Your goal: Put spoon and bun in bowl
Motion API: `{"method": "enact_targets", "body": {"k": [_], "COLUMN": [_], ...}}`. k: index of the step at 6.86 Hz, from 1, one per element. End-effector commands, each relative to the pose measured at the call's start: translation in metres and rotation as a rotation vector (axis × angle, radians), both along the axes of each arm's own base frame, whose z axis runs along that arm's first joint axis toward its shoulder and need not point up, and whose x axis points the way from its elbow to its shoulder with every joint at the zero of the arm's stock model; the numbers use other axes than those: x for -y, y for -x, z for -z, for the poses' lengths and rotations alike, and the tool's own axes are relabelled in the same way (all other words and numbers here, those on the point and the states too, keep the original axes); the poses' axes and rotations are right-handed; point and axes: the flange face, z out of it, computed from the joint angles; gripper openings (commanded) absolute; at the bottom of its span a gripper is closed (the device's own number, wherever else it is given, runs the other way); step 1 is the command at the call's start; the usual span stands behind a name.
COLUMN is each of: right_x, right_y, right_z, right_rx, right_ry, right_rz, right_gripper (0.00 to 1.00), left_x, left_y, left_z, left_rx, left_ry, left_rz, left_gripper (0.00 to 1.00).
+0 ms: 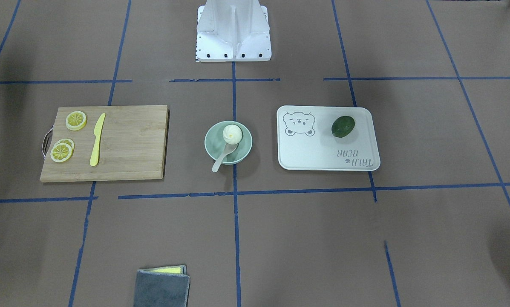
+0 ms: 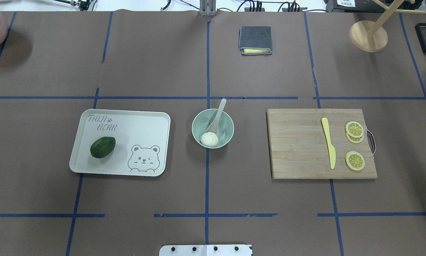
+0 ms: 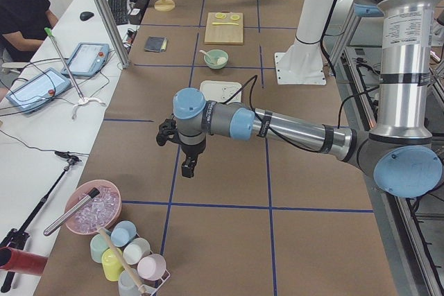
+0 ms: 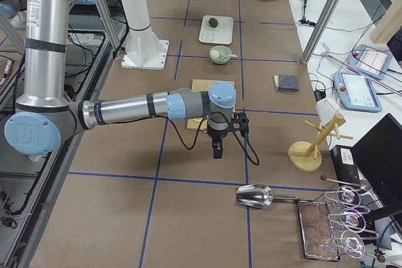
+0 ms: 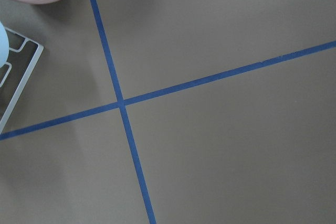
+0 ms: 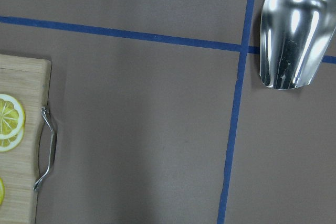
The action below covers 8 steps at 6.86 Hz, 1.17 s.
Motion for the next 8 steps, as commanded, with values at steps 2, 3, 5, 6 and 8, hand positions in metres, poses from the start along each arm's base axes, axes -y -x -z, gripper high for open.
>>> {"method": "enact_targets", "body": {"k": [2, 3, 5, 6, 8], "right_x": [-0.002, -0.001, -0.002, -0.001, 0.004], "right_y": [0.007, 0.002, -0.002, -0.002, -0.001], "right_z": [-0.004, 0.0, 0.002, 0.002, 0.004], "right_rx": [0.107, 0.109, 0.105, 0.11, 0.109], "right_ry": [0.039, 0.029, 0.022, 0.025, 0.026], "right_rz": [0.015, 0.004, -0.005, -0.007, -0.011], "right_gripper": [1.0, 1.0, 1.0, 1.0, 1.0], "left_x": [-0.018, -0.016, -0.012, -0.012, -0.013], "left_y": [-0.001, -0.003, -0.005, -0.004, -0.004], "left_z": [-0.051, -0.059, -0.056, -0.056, -0.054], "left_rx": [-0.014, -0.047, -0.049, -0.048, -0.046], "left_ry": [0.043, 0.065, 0.056, 0.059, 0.058], "left_rz": [-0.072, -0.075, -0.076, -0.073, -0.07], "left_gripper": [1.0, 1.0, 1.0, 1.0, 1.0]}}
